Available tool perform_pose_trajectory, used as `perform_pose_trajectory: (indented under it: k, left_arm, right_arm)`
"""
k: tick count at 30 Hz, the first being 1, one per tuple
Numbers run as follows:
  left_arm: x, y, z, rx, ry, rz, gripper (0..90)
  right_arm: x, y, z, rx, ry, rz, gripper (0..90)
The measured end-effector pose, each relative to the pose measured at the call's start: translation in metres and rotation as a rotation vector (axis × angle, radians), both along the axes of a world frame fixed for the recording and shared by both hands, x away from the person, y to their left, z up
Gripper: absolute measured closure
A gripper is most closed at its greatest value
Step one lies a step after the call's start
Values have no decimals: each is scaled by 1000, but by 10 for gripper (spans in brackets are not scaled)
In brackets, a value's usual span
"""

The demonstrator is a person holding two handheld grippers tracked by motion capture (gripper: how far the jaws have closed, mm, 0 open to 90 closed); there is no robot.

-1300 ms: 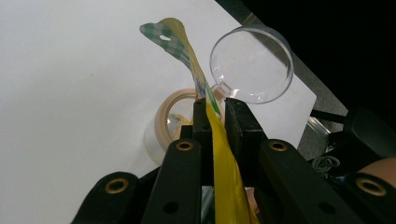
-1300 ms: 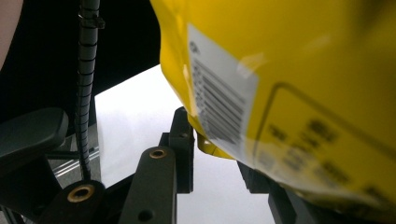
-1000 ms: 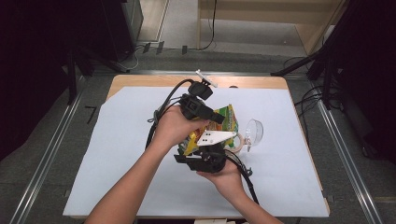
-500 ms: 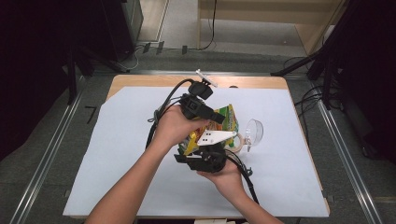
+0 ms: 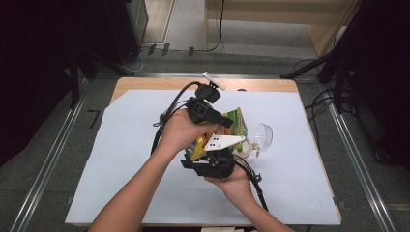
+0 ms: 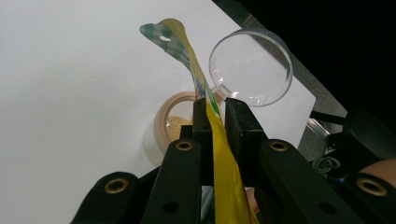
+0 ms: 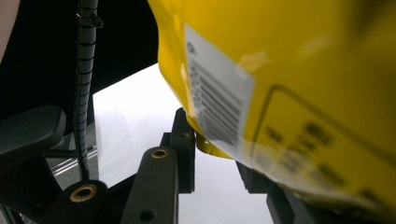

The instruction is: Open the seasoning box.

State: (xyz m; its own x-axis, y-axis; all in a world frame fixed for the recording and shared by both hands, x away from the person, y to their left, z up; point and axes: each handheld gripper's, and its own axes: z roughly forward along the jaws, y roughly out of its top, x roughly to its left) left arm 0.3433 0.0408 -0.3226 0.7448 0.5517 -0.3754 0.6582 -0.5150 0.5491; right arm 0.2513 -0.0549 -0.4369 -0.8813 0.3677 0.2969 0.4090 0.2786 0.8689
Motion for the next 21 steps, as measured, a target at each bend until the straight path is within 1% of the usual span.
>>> perform_pose_trajectory:
  k: [21]
  left_arm:
    - [1, 1, -1, -5, 7, 0, 836]
  right_arm:
    - [0, 0, 0, -3, 2, -2, 723]
